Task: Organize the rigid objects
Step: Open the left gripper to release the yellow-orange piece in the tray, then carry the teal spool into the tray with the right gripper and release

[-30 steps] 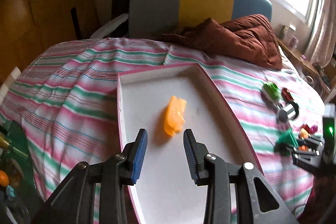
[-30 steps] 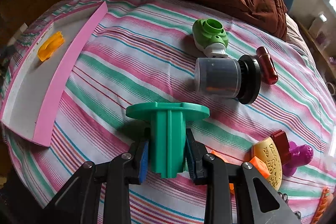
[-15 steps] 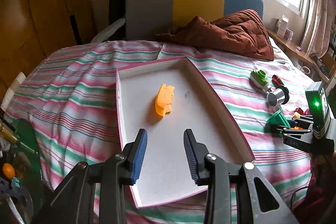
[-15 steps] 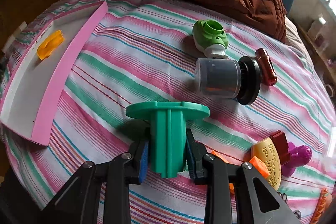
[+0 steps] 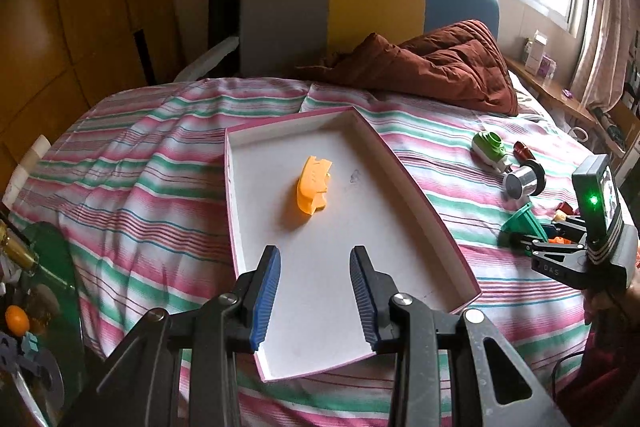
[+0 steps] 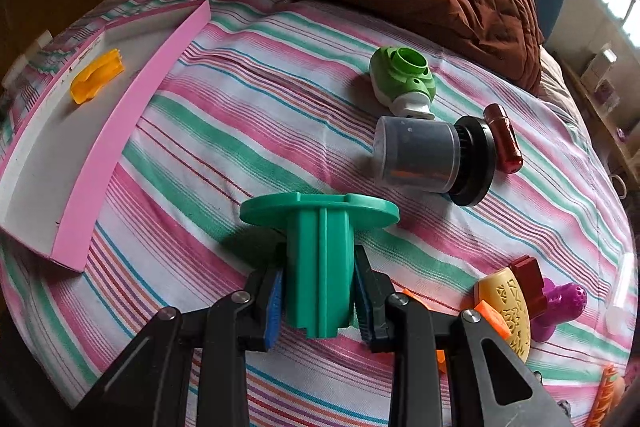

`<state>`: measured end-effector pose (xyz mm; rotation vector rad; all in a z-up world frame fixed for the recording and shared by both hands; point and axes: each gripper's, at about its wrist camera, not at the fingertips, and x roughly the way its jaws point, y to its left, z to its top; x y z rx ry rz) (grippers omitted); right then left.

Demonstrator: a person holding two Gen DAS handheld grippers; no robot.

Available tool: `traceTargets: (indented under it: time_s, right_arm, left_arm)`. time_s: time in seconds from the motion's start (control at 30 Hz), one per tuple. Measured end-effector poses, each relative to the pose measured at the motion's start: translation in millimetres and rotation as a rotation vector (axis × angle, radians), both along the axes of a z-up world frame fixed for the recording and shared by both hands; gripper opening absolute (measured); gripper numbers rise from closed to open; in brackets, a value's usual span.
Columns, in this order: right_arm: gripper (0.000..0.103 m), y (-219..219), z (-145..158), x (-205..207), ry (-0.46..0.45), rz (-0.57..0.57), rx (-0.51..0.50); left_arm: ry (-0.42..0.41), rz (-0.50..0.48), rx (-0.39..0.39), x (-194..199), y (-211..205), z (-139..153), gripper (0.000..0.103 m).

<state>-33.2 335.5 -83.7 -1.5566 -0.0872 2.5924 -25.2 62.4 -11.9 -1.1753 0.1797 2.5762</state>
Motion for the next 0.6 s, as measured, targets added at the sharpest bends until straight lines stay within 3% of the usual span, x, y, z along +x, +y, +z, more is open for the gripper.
traceTargets:
  time_s: [0.6]
  right_arm:
    - [0.03, -25, 1, 12, 0.005, 0.0, 0.067]
  left_arm:
    - [-0.005, 0.016, 0.015, 4, -16, -2, 0.036]
